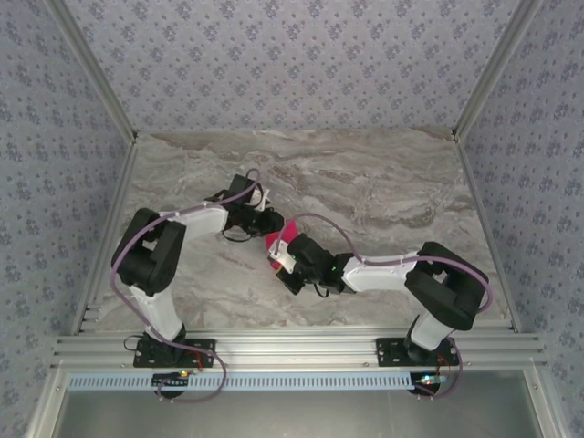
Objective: Fold a paper plane with a square sheet of paper (fold left side to right side)
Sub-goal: Third fold the triangle at the center of the table.
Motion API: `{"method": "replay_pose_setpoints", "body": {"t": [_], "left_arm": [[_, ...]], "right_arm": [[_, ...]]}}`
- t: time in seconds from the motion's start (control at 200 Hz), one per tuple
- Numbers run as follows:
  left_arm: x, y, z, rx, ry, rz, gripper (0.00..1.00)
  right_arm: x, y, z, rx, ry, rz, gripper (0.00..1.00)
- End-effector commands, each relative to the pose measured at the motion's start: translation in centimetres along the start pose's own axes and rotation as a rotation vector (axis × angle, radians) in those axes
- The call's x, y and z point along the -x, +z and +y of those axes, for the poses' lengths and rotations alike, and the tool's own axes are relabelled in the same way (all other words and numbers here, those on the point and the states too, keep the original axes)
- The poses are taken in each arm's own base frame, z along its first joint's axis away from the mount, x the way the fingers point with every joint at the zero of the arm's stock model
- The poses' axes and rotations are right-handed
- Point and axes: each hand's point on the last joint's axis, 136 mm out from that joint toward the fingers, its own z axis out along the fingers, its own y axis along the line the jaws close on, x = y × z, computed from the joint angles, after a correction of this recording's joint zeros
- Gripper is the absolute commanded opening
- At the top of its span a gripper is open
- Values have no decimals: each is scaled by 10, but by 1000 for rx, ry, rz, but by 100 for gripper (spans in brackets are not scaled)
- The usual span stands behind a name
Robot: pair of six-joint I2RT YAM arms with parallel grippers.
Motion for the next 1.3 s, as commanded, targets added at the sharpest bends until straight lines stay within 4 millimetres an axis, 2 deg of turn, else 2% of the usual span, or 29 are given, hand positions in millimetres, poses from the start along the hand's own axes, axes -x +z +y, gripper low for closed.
{"method": "replay_pose_setpoints", "body": {"t": [0.0,0.2,0.465,0.804,1.294], "left_arm": [[-3,11,-10,-20,58,46,18],[-17,30,9,15,41,107,14],[-30,42,27,46,20,148,12],[-34,46,26,46,22,158,10],[-35,46,25,46,21,159,9]], "right_arm": [[1,2,3,51,63,26,0],[1,2,-1,115,149,33,0],[4,-2,-21,163,285,18,0],[-2,2,-56,111,394,39,0],[-11,4,-78,49,447,65,0]]}}
